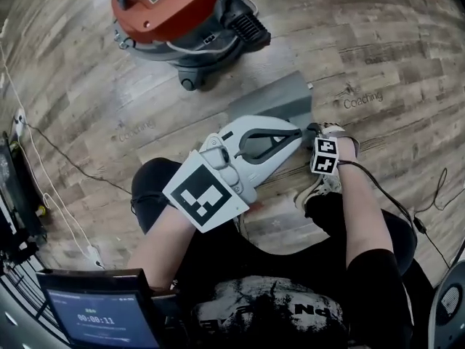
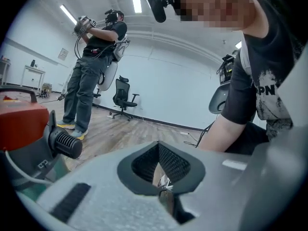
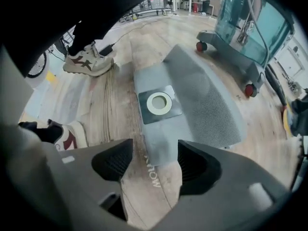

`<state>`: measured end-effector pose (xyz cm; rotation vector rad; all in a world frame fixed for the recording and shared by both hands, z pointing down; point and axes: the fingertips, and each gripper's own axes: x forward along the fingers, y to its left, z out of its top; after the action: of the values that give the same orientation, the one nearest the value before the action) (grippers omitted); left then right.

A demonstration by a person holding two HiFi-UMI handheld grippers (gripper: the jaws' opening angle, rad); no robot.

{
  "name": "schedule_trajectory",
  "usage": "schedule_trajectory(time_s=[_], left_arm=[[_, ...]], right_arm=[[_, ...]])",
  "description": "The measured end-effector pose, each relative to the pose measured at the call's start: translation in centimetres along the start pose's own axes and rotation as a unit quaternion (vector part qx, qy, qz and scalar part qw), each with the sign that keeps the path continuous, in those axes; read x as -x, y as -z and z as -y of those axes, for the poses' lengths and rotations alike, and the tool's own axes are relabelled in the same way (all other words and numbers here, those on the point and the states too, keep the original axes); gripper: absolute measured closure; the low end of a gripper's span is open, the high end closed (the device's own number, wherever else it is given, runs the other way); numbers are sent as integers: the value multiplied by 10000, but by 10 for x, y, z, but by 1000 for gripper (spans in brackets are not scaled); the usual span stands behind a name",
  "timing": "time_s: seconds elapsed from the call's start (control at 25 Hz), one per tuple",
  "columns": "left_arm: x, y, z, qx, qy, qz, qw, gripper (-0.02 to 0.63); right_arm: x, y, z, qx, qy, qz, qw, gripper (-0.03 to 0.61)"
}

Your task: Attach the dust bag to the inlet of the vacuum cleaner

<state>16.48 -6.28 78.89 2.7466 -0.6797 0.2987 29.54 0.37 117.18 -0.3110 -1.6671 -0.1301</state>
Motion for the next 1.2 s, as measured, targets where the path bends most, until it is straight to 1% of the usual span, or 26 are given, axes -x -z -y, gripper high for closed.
schedule_trajectory(time_s=[0.08, 0.16, 0.2, 0.32, 0.48, 0.6, 0.72, 0.8, 0.88, 1.0, 1.08, 1.2], left_arm=[[3, 10, 3, 11, -19, -123, 9999, 614], [3, 16, 11, -3, -65, -179, 9998, 614], [1, 18, 16, -5, -100, -173, 9998, 614], [-3, 21, 25, 42, -191, -153, 9997, 614], [1, 27, 21, 165, -285, -191, 9993, 614], [3, 29, 18, 122, -360, -235, 9990, 614], [0, 29, 17, 154, -419, -215, 9988, 614], [-2, 29, 12, 202, -443, -209, 9986, 614], [-5, 30, 6, 228, -457, -244, 9984, 614], [-9, 30, 0, 305, -459, -227, 9982, 614], [-11, 31, -5, 308, -484, -197, 9982, 614], [-12, 34, -13, 267, -544, -213, 9979, 614]], right_arm=[[-13, -4, 9, -158, 161, 34, 9997, 296], [-23, -4, 18, -160, 327, 38, 9993, 296], [-28, -1, 18, -84, 332, -4, 9994, 296], [-40, 9, 6, 158, 135, -211, 9996, 276], [-48, 8, 3, 214, 112, -324, 9992, 279], [-52, 7, 1, 183, 184, -370, 9990, 326], [-53, 6, 1, 143, 208, -355, 9991, 337], [-52, 4, 6, 80, 261, -347, 9990, 361], [-53, -1, 14, 15, 345, -354, 9988, 453], [-54, -7, 17, -114, 358, -336, 9987, 513], [-55, -8, 19, -166, 345, -326, 9987, 530], [-52, -12, 22, -182, 317, -294, 9989, 536]])
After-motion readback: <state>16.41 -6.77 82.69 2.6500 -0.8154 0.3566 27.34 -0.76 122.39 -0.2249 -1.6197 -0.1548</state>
